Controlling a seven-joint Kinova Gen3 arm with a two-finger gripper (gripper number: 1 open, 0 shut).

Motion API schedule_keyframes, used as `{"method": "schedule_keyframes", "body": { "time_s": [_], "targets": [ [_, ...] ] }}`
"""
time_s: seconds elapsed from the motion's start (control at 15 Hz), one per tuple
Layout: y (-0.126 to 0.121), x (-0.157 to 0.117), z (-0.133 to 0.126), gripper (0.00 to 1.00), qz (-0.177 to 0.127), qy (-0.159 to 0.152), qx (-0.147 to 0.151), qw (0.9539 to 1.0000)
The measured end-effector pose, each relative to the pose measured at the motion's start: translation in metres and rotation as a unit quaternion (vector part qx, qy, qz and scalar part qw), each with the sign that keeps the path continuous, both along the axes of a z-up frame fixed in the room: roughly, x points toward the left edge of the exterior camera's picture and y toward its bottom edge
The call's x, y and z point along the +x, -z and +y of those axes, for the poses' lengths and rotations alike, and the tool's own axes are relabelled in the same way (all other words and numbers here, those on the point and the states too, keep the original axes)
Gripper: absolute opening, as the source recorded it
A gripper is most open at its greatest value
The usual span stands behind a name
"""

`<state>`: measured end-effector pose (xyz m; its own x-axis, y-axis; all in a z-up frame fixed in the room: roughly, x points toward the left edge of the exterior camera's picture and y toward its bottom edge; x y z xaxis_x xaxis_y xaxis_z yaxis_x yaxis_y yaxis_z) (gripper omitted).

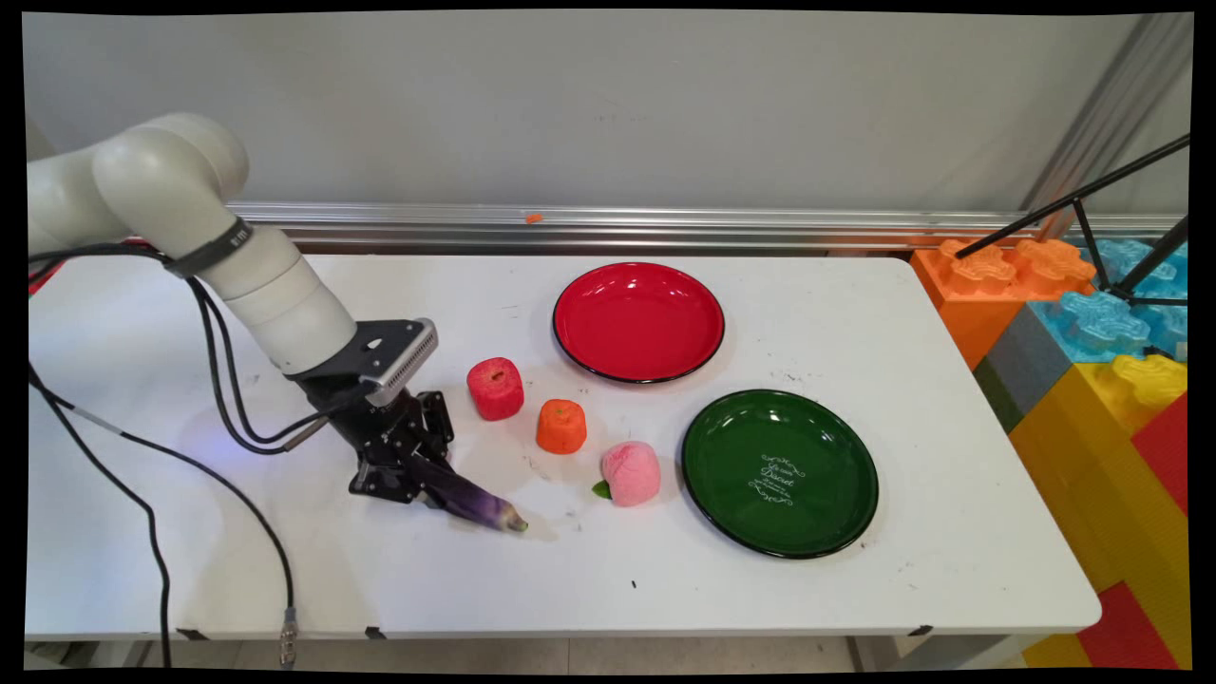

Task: Place the picked object on the table

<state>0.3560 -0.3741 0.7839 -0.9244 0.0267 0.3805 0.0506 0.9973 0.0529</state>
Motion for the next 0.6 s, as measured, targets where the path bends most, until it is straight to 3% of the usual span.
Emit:
{"method": "schedule_keyframes", "body": {
  "time_s": [0.6],
  "targets": [
    [0.015,-0.013,0.0,0.0,0.013,-0.005,0.0,0.9999]
  ]
}}
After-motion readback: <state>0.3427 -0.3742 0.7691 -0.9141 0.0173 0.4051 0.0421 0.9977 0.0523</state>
